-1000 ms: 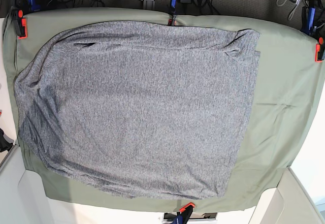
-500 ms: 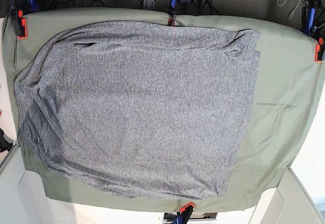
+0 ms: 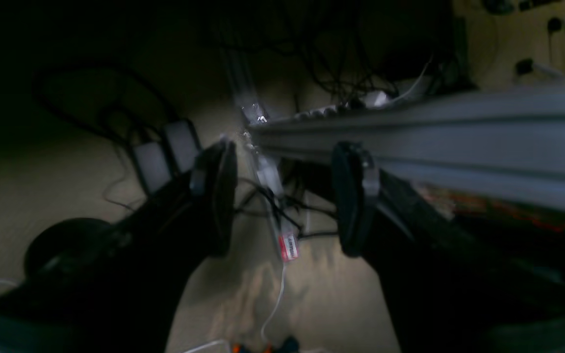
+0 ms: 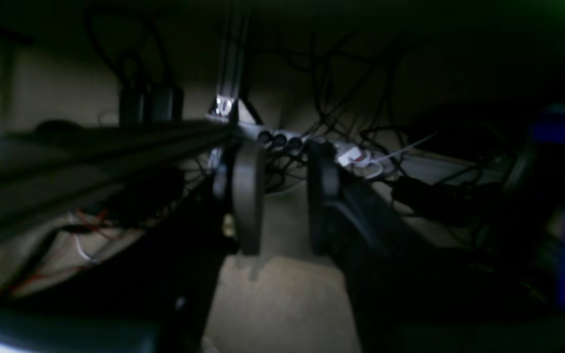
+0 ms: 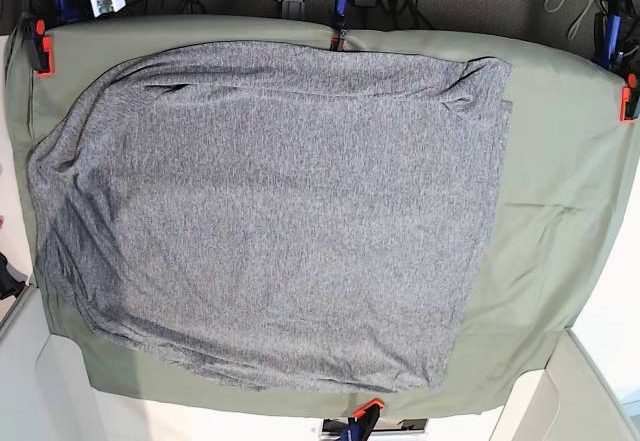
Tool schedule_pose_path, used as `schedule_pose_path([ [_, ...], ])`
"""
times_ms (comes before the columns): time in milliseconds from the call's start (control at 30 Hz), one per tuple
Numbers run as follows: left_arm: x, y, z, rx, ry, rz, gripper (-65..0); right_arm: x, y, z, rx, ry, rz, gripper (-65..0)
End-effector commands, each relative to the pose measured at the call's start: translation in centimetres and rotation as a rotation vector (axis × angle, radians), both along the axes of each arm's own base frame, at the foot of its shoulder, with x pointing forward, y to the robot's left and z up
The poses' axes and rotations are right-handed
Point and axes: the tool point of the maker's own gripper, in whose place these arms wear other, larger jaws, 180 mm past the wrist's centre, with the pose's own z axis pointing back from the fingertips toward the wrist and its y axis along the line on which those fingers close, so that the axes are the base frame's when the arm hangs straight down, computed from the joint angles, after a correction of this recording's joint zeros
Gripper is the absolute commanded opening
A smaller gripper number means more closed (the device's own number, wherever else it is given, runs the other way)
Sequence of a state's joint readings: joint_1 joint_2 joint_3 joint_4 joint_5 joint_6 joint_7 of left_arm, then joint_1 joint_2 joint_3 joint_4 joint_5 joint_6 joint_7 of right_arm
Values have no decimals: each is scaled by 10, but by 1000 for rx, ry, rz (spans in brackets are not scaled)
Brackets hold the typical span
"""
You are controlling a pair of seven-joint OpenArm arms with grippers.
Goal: Fold the T-shirt properly
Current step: 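Lower both grippers onto the grey shirt's corners at the hem edge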
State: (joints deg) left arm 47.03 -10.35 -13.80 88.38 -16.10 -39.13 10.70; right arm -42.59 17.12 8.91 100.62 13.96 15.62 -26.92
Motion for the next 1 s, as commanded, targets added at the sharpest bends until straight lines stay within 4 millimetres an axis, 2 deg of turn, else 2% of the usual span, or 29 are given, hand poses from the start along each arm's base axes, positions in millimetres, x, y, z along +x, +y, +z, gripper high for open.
schedule_pose_path([
  [0, 4, 5, 15, -13, -43, 20, -315, 8, -1, 14, 21, -39, 4, -500],
  [100, 12, 22, 40, 11, -101, 58, -314, 25, -1, 39, 73, -94, -24, -487],
  [167, 20, 29, 56, 31, -130, 63, -314, 36, -5, 54, 97, -139, -48, -418],
  [267, 32, 36, 82, 32, -174, 81, -314, 52, -13, 74, 125, -209, -98, -282],
  [300, 38, 37, 91, 27, -196, 87, -314, 57, -17, 78, 130, -228, -113, -258],
  [467, 62, 45, 125, 27, -294, 73, -244, 81, -33, 91, 118, -301, -150, -247],
  [700, 71, 55, 132, 64, -316, 25, -244, 110, -40, 97, 126, -351, -220, -247],
  [833, 84, 58, 133, 79, -339, 12, -244, 118, -42, 87, 147, -352, -261, -247],
  [967, 100, 70, 129, 92, -356, 17, -244, 121, -43, 70, 165, -322, -306, -247],
])
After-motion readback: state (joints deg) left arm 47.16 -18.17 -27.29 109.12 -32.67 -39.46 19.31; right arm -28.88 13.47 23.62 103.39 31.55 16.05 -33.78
